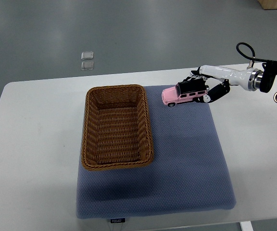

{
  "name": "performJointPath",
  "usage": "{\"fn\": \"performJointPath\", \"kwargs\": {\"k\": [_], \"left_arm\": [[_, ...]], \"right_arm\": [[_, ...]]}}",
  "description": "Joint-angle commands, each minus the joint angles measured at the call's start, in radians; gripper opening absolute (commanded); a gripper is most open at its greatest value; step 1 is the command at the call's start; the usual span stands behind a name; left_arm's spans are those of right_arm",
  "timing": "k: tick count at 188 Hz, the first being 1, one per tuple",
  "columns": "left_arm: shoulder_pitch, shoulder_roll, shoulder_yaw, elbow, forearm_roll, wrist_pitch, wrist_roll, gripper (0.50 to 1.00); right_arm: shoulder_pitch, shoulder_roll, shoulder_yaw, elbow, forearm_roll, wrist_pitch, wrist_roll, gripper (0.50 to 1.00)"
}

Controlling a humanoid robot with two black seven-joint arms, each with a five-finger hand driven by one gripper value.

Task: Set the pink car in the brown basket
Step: 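Lift the car and carry it over the brown wicker basket, then lower the car into the basket and open the right hand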

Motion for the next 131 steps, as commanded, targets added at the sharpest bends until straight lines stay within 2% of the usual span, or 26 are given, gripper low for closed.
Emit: {"fn": "performJointPath", "kwargs": {"k": [1, 38, 70, 131], "left_arm": [[0.001, 0.0, 0.0, 0.0, 0.0, 0.0, 0.0, 1.0], [-0.001, 0.0, 0.0, -0.003, 0.0, 0.0, 0.0, 1.0], [-0.001, 0.0, 0.0, -0.003, 0.0, -0.002, 0.0, 1.0], [-0.001, 0.0, 0.002, -0.003, 0.0, 0.0, 0.0, 1.0]], "right_arm": [[0.032, 0.044, -0.009, -0.015, 0.001, -0.002, -0.002, 0.5], [0.087, 0.228, -0.061, -0.122, -0.005, -0.005, -0.002, 0.5], [0.092, 0.369, -0.112, -0.209, -0.007, -0.045, -0.003, 0.5], [0.064, 0.483, -0.141, -0.288, -0.01, -0.123, -0.003, 0.5]]}}
